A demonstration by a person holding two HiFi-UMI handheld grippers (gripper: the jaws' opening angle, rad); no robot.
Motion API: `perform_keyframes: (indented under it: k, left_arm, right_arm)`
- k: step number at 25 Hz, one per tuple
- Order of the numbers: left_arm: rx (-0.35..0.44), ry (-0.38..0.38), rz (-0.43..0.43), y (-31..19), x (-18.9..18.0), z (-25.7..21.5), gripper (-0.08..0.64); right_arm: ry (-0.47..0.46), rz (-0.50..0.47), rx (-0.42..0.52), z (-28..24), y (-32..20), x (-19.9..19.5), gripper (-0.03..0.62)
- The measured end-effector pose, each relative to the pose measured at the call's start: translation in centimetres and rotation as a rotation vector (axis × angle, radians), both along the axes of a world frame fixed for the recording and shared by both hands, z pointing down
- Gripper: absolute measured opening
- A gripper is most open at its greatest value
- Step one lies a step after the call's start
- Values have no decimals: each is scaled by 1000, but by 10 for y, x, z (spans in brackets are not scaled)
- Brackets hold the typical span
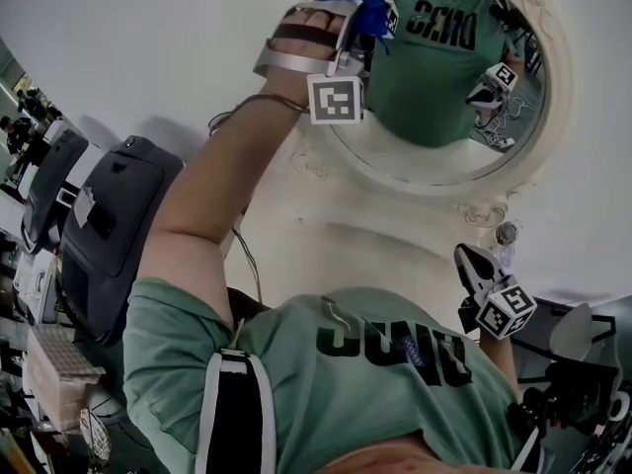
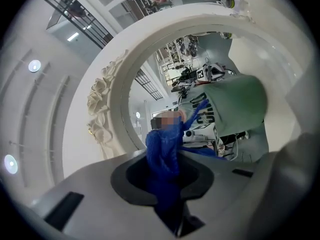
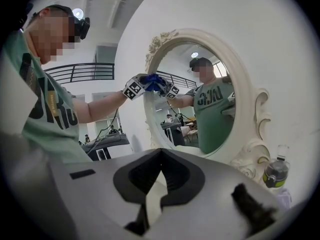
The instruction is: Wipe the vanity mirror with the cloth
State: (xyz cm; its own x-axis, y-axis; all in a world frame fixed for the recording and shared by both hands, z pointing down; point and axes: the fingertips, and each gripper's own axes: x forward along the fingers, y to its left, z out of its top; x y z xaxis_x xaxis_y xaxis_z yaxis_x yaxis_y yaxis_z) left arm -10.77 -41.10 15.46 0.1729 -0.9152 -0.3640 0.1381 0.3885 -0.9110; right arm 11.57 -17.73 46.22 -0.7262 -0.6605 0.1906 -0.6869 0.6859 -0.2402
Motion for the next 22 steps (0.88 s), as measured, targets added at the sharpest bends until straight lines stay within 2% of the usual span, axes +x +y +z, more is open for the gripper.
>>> perform_keyframes:
  k: [3, 8, 12, 17, 22]
  left_arm:
    - [-12, -2, 1, 1, -6, 7, 78]
    - [-96, 4, -31, -2, -28, 47, 78]
    - [-159, -26, -86, -7, -49, 99, 78]
    - [-275, -19, -126, -8, -62, 167, 80]
    - [-403, 10, -105, -10, -47, 253, 83]
  right_arm:
    - [3, 9, -12, 2, 2, 2, 8]
    - [13, 17, -27, 5, 1, 4, 8]
    - [23, 11, -30, 7, -3, 1, 8]
    - [29, -3, -42, 7, -3, -5, 8]
    - [37, -23, -59, 13, -4, -9, 8]
